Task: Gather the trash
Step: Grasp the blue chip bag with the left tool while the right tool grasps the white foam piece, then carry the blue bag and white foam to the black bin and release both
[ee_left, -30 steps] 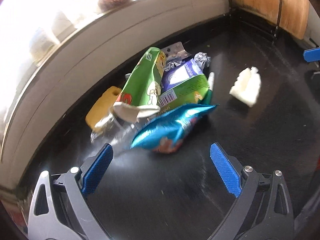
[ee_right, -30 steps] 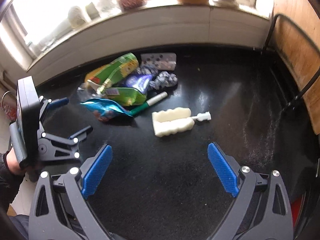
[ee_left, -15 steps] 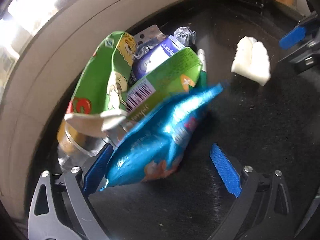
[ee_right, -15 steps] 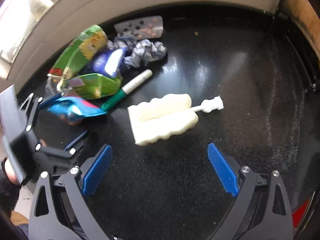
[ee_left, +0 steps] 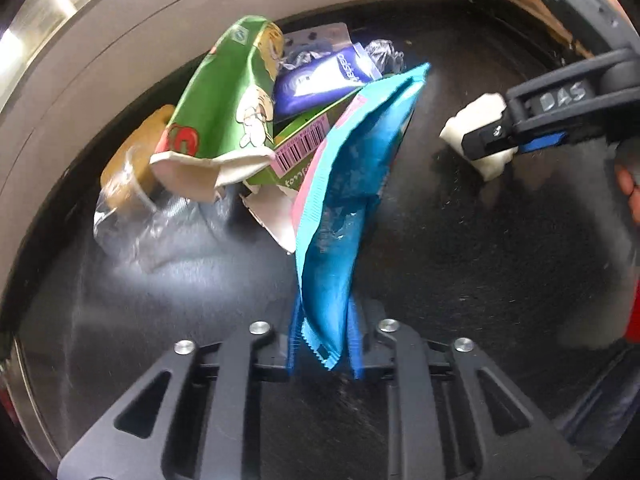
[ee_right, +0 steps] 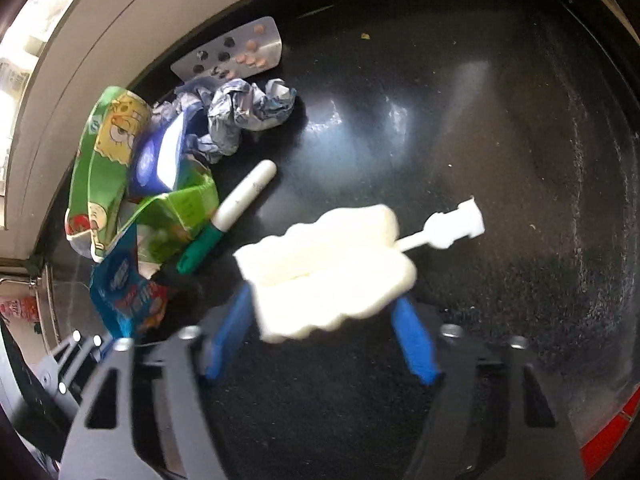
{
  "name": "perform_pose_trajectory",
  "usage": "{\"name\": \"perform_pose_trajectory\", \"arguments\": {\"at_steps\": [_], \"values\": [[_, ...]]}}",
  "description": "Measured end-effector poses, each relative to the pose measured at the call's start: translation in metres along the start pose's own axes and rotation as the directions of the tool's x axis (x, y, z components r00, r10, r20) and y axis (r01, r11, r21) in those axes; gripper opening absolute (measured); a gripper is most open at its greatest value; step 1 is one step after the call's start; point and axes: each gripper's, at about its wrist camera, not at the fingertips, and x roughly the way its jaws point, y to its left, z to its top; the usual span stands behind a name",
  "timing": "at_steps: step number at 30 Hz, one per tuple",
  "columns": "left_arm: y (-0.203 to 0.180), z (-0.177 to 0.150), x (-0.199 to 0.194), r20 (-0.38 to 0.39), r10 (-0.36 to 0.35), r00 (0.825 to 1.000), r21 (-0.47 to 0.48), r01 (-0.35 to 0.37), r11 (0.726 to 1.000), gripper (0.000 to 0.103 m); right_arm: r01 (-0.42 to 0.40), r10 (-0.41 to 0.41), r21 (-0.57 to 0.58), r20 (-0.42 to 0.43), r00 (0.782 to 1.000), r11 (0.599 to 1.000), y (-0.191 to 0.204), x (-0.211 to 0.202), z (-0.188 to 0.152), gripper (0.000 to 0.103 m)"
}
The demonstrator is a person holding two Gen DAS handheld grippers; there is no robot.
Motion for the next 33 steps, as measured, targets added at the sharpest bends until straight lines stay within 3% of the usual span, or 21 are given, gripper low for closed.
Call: {"name": "perform_pose_trajectory", "arguments": {"at_steps": [3, 7, 17, 28, 33], "values": [[-0.005, -0.002, -0.015, 0.014, 0.015, 1.0, -0.013, -0.015, 1.0, 0.015, 0.018, -0.017, -0.054, 0.022, 1.0, 0.998, 0.007, -0.011, -0.002, 0.026], [-0.009, -0.004, -0.037, 0.029, 0.015, 0.999, -0.062, -0.014, 0.998, 0.014, 0.043, -0.034, -0.135, 0.074, 0.997, 0.99, 0.017, -0.033, -0.01, 0.019], [-0.015, -0.022, -0.089, 0.067, 0.047, 0.997, -0.147, -0.037, 0.988, 0.014, 0.076, -0.019, -0.324, 0.176, 0.984, 0.943, 0.038, -0.094, -0.05, 0.018], [0.0, -0.044, -0.111, 0.065, 0.096, 0.993, -0.243, -0.078, 0.967, 0.014, 0.077, 0.005, -0.404, 0.199, 0.98, 0.912, 0.058, -0.119, -0.089, 0.018], [0.011, -0.059, -0.125, 0.067, 0.137, 0.988, -0.294, -0.111, 0.949, 0.014, 0.089, 0.02, -0.488, 0.213, 0.977, 0.868, 0.084, -0.126, -0.103, 0.018]]}}
